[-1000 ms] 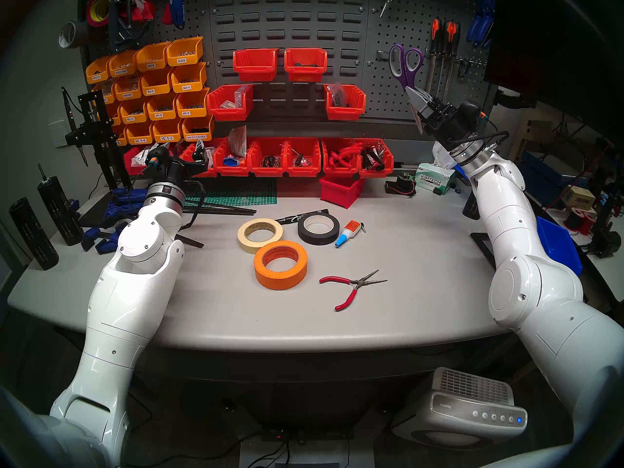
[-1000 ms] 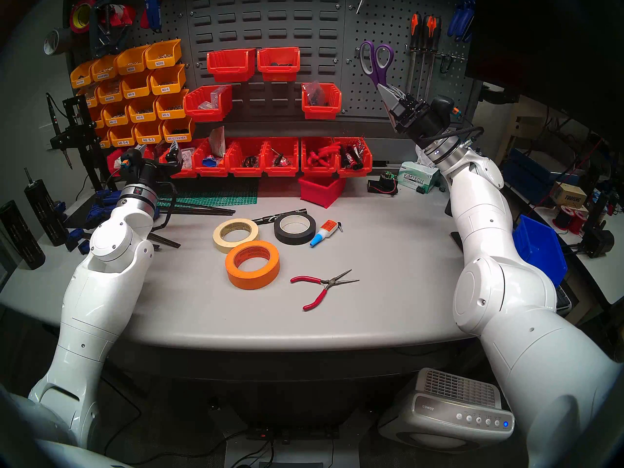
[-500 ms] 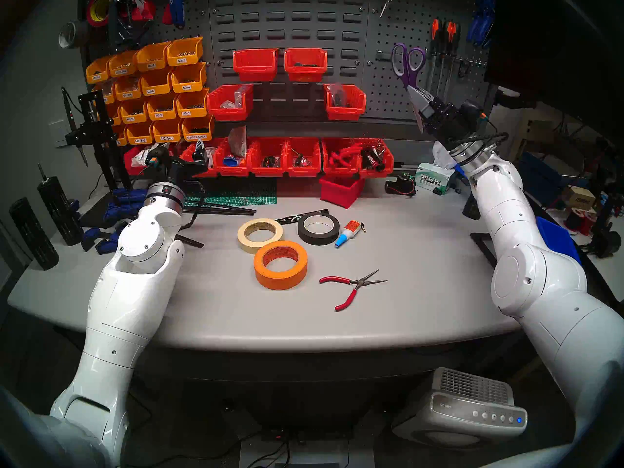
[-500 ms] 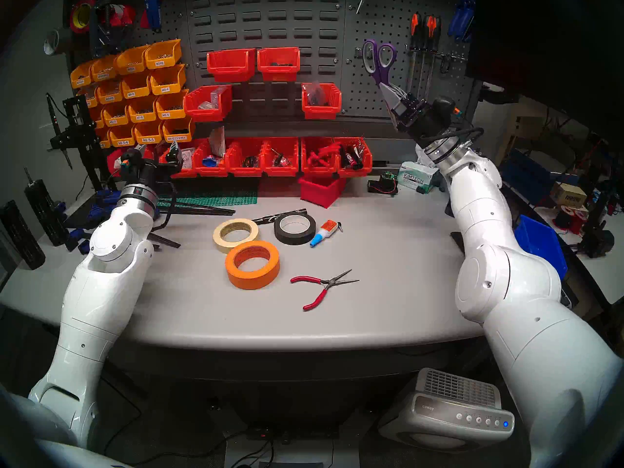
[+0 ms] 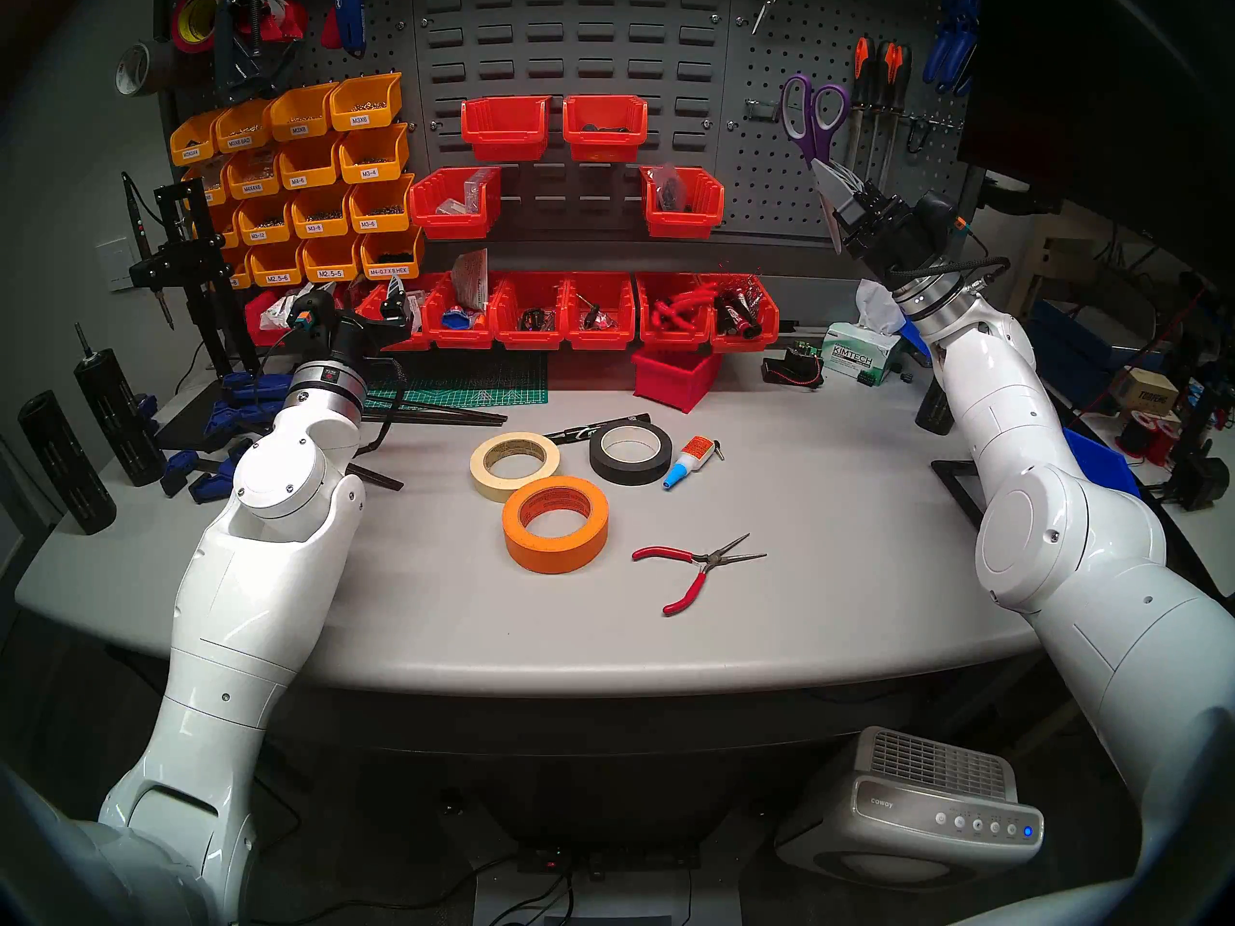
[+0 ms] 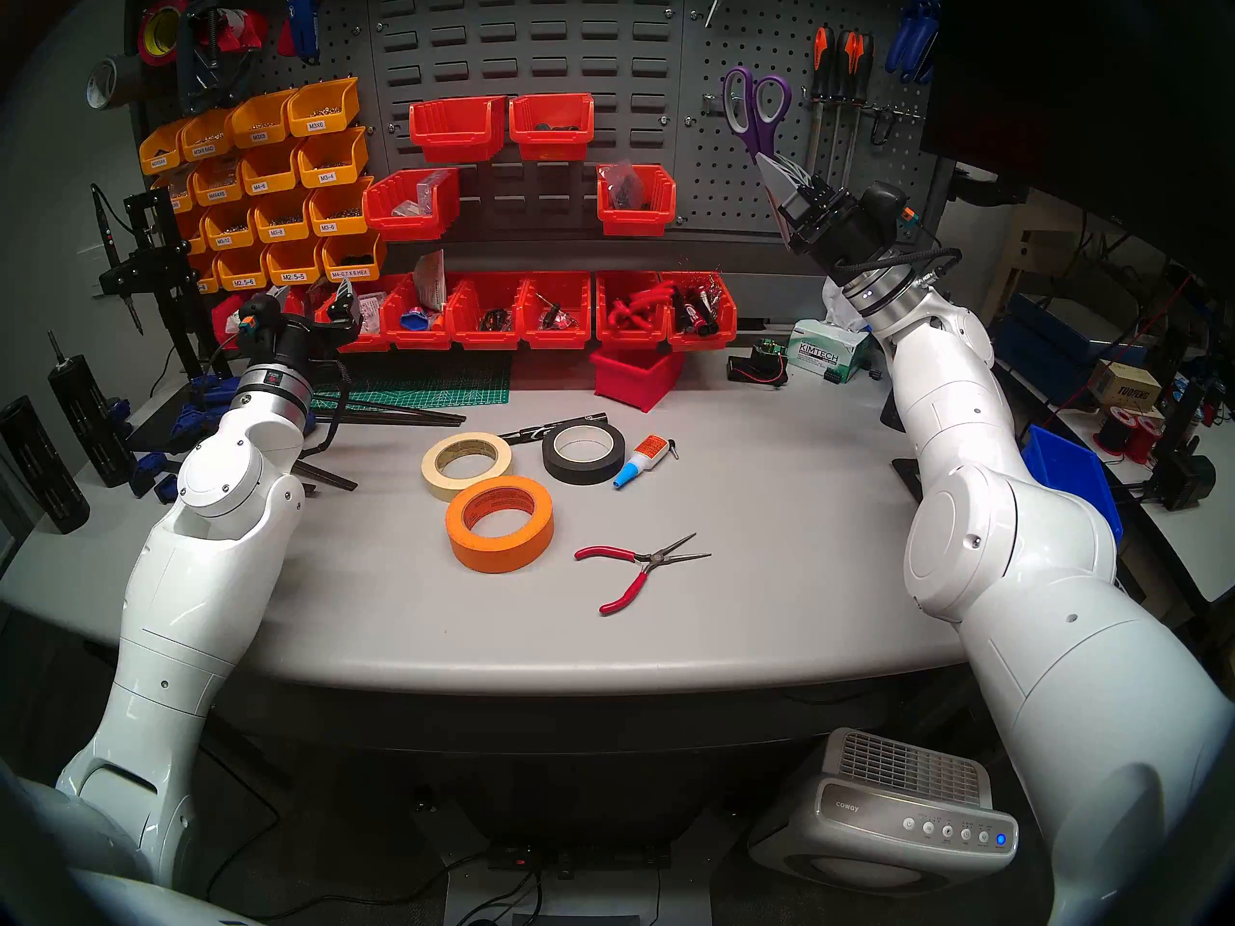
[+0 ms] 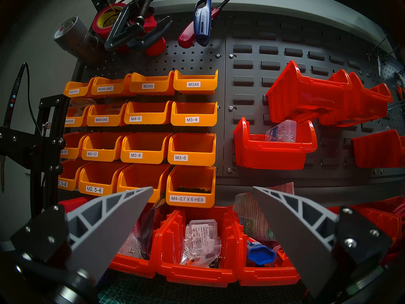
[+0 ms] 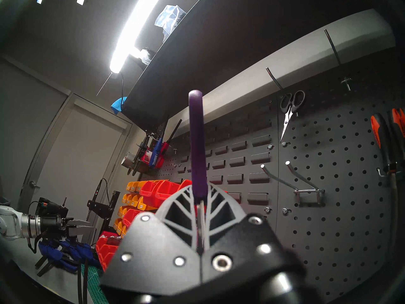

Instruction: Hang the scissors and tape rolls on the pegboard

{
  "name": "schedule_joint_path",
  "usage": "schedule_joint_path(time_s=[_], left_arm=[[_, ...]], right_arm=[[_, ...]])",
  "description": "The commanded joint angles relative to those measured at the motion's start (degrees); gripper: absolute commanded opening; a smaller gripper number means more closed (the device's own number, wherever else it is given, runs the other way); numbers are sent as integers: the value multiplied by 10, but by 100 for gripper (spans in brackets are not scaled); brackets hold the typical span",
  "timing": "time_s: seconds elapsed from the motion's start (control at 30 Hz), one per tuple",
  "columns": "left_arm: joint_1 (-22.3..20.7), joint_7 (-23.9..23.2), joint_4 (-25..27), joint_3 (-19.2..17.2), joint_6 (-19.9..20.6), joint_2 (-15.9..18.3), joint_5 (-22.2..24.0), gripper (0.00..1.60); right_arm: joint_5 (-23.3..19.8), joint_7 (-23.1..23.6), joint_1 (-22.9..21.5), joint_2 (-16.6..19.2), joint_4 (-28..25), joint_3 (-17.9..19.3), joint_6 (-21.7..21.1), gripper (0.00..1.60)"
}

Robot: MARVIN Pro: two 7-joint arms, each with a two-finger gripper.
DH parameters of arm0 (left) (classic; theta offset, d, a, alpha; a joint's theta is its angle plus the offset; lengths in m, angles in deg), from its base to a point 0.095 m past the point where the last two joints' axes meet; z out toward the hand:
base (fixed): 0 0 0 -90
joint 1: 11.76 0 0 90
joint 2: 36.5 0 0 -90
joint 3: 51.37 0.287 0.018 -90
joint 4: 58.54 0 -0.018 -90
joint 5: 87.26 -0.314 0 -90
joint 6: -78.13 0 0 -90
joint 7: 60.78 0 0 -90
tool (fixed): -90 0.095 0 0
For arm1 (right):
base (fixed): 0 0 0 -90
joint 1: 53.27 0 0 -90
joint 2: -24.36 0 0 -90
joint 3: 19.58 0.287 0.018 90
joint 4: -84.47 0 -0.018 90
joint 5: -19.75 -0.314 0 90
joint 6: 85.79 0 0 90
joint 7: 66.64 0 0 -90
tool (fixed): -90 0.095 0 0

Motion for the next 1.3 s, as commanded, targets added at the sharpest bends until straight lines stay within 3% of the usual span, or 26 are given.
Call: schedule_joint_path(time_s=[0.0, 1.27], left_arm=[[-18, -1, 16, -4, -7, 1, 0, 160], [-18, -1, 16, -5, -7, 1, 0, 160]], right_arm=[[-8, -4, -41, 1, 11, 8, 11, 0], [-7, 2, -67, -1, 77, 23, 34, 0]])
